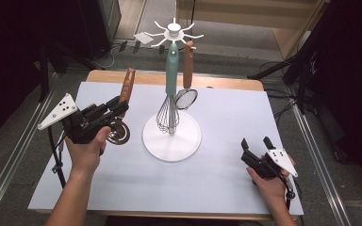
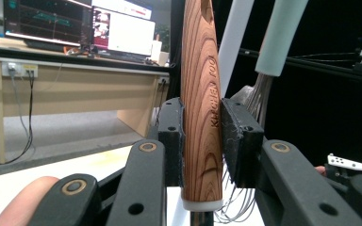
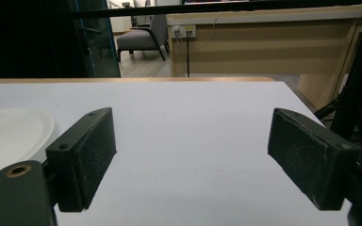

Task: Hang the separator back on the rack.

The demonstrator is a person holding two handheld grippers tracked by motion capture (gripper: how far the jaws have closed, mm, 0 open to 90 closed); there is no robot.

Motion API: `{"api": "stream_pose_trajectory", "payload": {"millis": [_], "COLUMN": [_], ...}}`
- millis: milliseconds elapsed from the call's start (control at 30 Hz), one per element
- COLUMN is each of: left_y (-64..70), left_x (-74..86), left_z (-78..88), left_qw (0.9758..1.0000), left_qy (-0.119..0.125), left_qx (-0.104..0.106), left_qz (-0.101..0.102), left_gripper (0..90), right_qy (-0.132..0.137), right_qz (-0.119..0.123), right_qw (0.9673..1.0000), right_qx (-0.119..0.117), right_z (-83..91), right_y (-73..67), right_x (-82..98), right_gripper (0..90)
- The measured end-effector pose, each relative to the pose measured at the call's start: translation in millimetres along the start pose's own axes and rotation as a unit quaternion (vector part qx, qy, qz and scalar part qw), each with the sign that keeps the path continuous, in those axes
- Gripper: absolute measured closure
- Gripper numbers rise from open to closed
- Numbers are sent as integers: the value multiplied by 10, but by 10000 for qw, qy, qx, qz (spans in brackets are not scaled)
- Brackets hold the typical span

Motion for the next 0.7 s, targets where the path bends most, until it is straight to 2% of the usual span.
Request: {"api": "stream_pose_trajectory", "payload": {"millis": [133,700], "left_y": [26,147], "left_x": [-36,-220], "left_z": [10,-22], "left_qw": [10000,9991], "left_qy": [65,287], "left_qx": [69,293], "left_qz": [15,-146], "left_gripper": [725,725], "right_qy": [10,24], "right_qz": [4,18], "right_qw": [10000,10000], "right_qx": [1,7], "right_z": [0,2], "right_y": [-1,3], "right_x": [0,-1], "right_gripper": [163,163]}}
Point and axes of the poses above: each handheld gripper's, and its own axes: z roughly backward along the jaws, x roughly out of its underside, y roughly to its right, the point moved 5 cm from there along -z, roughly forward along the jaws, and after that the axes turned 9 degrees about -y, right-handed, at the moved point
